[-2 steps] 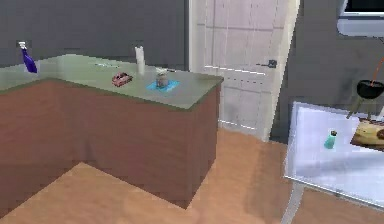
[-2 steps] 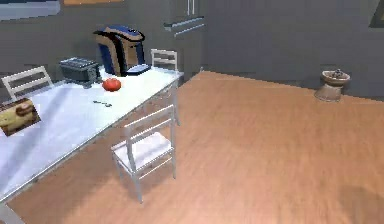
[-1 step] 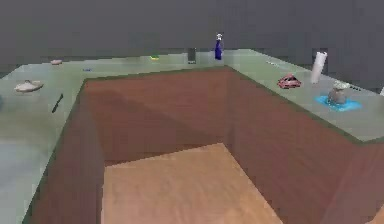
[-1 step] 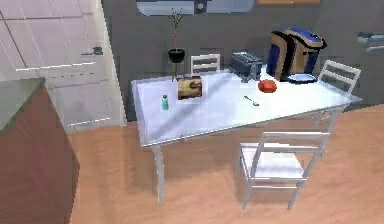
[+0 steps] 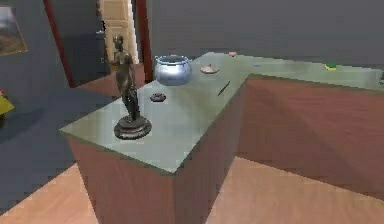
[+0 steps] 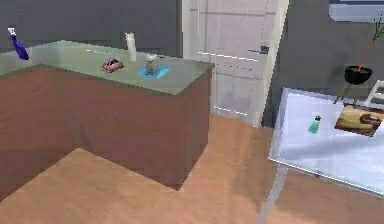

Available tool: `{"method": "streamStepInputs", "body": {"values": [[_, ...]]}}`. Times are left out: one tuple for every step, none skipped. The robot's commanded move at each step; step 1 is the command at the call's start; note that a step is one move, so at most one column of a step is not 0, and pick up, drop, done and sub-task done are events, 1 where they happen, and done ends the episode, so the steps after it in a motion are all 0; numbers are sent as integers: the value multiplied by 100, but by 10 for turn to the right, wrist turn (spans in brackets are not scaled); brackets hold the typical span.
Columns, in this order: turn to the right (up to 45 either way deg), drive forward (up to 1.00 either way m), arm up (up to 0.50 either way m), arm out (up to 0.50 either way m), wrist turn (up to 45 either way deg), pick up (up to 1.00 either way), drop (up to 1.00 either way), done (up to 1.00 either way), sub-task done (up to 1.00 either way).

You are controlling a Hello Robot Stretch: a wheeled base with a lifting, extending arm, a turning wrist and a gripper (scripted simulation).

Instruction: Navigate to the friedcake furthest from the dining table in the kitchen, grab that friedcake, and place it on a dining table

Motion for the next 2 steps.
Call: {"method": "streamStepInputs", "body": {"values": [[-450, 0, 0, 0, 0, 0, 0, 0, 0], [-450, 0, 0, 0, 0, 0, 0, 0, 0]]}}
